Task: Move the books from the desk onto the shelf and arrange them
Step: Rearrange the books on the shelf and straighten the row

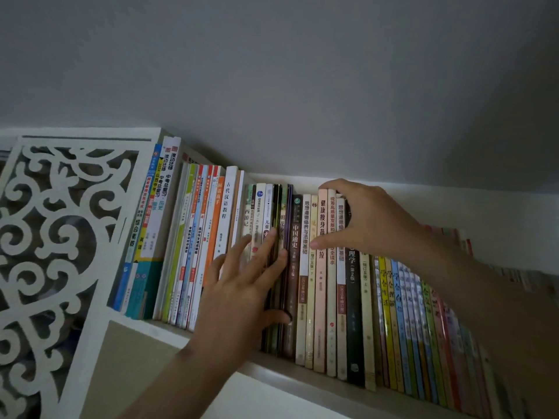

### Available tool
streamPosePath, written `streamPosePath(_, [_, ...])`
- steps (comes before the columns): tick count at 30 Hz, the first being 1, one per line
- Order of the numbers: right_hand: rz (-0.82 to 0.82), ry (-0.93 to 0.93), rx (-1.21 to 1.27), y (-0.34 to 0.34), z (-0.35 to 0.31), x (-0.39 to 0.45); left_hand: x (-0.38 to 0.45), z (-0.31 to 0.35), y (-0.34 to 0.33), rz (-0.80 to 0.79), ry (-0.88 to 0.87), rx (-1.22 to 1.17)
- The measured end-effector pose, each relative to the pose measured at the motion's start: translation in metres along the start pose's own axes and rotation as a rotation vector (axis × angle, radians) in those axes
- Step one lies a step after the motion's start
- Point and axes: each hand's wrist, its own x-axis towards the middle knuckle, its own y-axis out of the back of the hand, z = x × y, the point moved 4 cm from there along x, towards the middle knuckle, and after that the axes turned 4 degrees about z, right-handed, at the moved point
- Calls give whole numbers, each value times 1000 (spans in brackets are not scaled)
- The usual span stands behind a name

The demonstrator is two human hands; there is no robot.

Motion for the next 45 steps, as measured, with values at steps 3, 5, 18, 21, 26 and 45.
streamPosePath(3, [-7,14,21,1,1,1,1,-1,1,17,-13,9])
streamPosePath(5, [-42,17,46,3,3,1,2,-1,0,-12,-60,39])
streamPosePath(18, [-139,-19,151,12,4,-9,-9,-13,0,-204,-92,-88])
streamPosePath(21, [-144,-29,157,11,4,-8,-11,-15,-2,-215,-93,-2])
streamPosePath(26, [-128,-24,136,9,6,-8,-5,-5,1,-181,-47,118])
streamPosePath(45, [-34,-94,-154,4,-20,18,-14,-12,5,-272,-10,-84])
